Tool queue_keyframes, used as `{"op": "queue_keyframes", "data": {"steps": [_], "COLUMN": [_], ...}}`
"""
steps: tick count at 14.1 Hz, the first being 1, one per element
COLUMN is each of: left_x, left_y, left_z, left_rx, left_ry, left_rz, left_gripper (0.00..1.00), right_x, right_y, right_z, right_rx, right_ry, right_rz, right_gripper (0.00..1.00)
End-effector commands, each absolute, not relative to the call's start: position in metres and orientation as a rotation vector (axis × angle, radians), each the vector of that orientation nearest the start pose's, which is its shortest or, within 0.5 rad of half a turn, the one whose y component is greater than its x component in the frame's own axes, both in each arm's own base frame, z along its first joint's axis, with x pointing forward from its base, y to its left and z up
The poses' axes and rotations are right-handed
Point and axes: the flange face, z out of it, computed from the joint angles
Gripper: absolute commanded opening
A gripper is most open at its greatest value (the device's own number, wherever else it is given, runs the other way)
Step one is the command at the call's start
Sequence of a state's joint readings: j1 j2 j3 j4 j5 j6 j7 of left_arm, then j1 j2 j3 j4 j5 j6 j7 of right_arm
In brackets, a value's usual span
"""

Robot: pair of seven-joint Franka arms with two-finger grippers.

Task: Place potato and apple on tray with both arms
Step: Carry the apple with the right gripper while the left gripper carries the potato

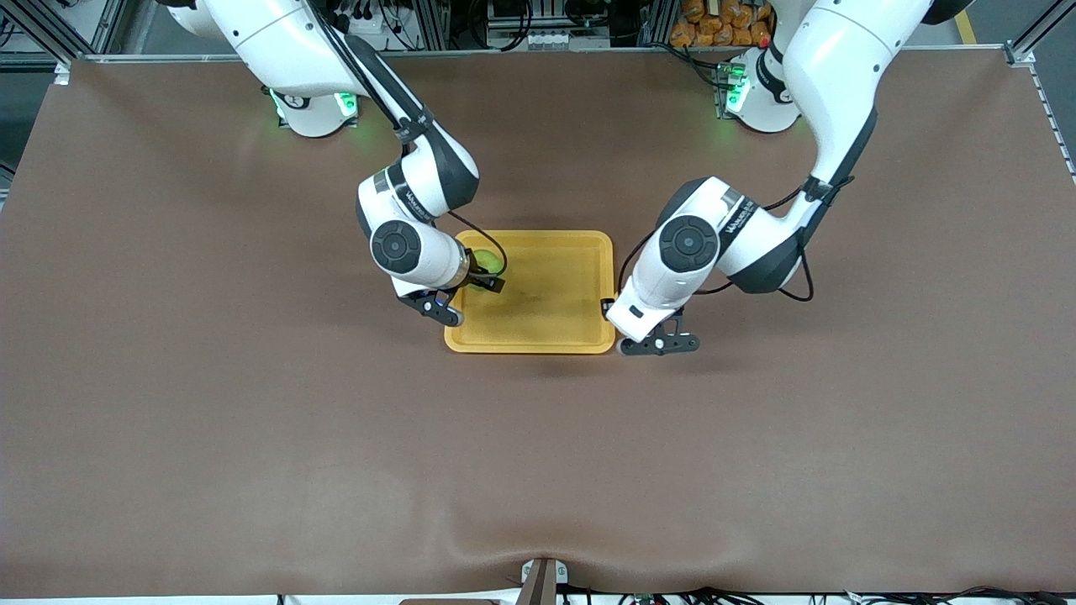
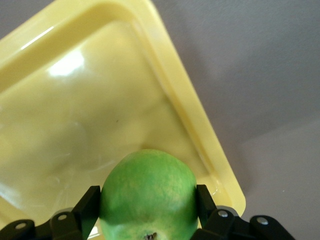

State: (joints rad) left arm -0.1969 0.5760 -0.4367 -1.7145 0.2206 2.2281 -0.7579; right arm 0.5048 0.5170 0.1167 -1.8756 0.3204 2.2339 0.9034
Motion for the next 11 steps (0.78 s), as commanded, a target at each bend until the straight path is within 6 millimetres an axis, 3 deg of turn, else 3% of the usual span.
{"op": "queue_keyframes", "data": {"steps": [1, 5, 6, 7, 8, 9, 11], "left_x": [0.559, 0.555, 0.55, 0.549, 0.547, 0.543, 0.538], "left_y": [-0.389, -0.402, -0.41, -0.411, -0.414, -0.418, -0.425], "left_z": [0.279, 0.257, 0.253, 0.25, 0.247, 0.246, 0.245], "left_rx": [-3.174, -3.177, -3.176, -3.173, -3.172, -3.172, -3.172], "left_ry": [-0.049, -0.028, -0.006, -0.004, -0.002, 0.01, 0.027], "left_rz": [0.044, 0.081, 0.085, 0.093, 0.099, 0.106, 0.107], "left_gripper": [0.0, 0.0, 0.0, 0.0, 0.0, 0.0, 0.0], "right_x": [0.508, 0.51, 0.513, 0.516, 0.519, 0.521, 0.522], "right_y": [0.366, 0.365, 0.362, 0.357, 0.352, 0.349, 0.351], "right_z": [0.222, 0.208, 0.208, 0.208, 0.209, 0.209, 0.216], "right_rx": [-2.865, -2.856, -2.853, -2.848, -2.851, -2.848, -2.831], "right_ry": [0.866, 0.942, 0.953, 0.967, 0.969, 0.981, 1.034], "right_rz": [0.502, 0.519, 0.52, 0.518, 0.518, 0.522, 0.513], "right_gripper": [0.27, 0.31, 0.36, 0.54, 0.87, 1.0, 1.0]}}
